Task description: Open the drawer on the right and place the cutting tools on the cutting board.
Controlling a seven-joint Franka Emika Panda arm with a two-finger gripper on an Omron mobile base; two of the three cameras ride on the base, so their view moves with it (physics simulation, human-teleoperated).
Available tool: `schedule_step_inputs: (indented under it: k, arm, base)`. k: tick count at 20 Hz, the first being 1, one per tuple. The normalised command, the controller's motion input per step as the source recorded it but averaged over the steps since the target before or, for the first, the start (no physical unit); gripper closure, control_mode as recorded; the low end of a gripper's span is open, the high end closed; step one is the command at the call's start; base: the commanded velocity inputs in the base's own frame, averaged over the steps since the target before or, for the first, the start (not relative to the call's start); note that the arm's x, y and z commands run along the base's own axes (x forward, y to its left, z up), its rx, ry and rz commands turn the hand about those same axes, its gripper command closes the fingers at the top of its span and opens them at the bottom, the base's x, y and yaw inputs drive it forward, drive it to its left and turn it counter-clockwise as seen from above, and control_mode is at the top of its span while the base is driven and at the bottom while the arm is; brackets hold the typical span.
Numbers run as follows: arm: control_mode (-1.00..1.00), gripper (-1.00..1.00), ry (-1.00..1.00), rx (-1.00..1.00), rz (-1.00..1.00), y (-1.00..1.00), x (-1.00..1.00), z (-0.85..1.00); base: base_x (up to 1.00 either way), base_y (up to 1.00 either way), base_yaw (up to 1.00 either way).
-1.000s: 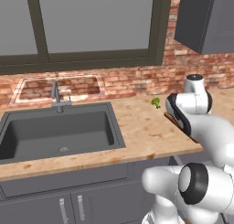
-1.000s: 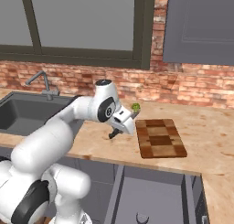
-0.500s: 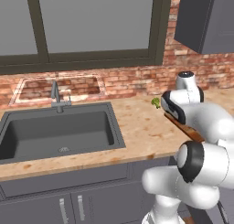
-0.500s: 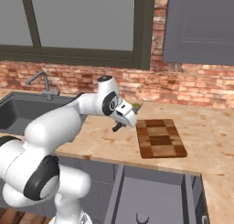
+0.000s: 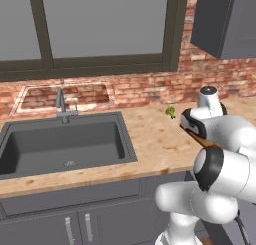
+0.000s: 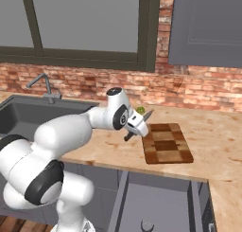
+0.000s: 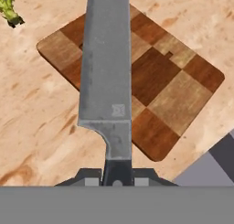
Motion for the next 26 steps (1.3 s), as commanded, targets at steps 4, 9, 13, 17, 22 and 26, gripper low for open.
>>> schedule_step_inputs:
  k: [4,9,13,17,22,26]
  arm:
    - [-1.00,1.00,-0.12,0.00,0.00,-0.09,0.08,-0.27]
    - [-1.00,1.00,-0.08,0.00,0.00,0.00,0.34,-0.14]
    - [-1.00,1.00,-0.02,0.00,0.00,-0.03,0.45,-0.01]
    - [-1.00,1.00,0.00,-0.02,0.00,-0.13,0.36,0.00]
    - [-1.00,1.00,0.00,-0.02,0.00,-0.30,0.26,-0.02]
    - [-1.00,1.00,0.00,-0.02,0.00,-0.33,0.10,-0.02]
  base:
    - [0.00,0.00,0.00]
    - [0.00,0.00,0.00]
    - [0.00,0.00,0.00]
    - [0.00,0.00,0.00]
    - [0.00,0.00,0.00]
    - [0.00,0.00,0.00]
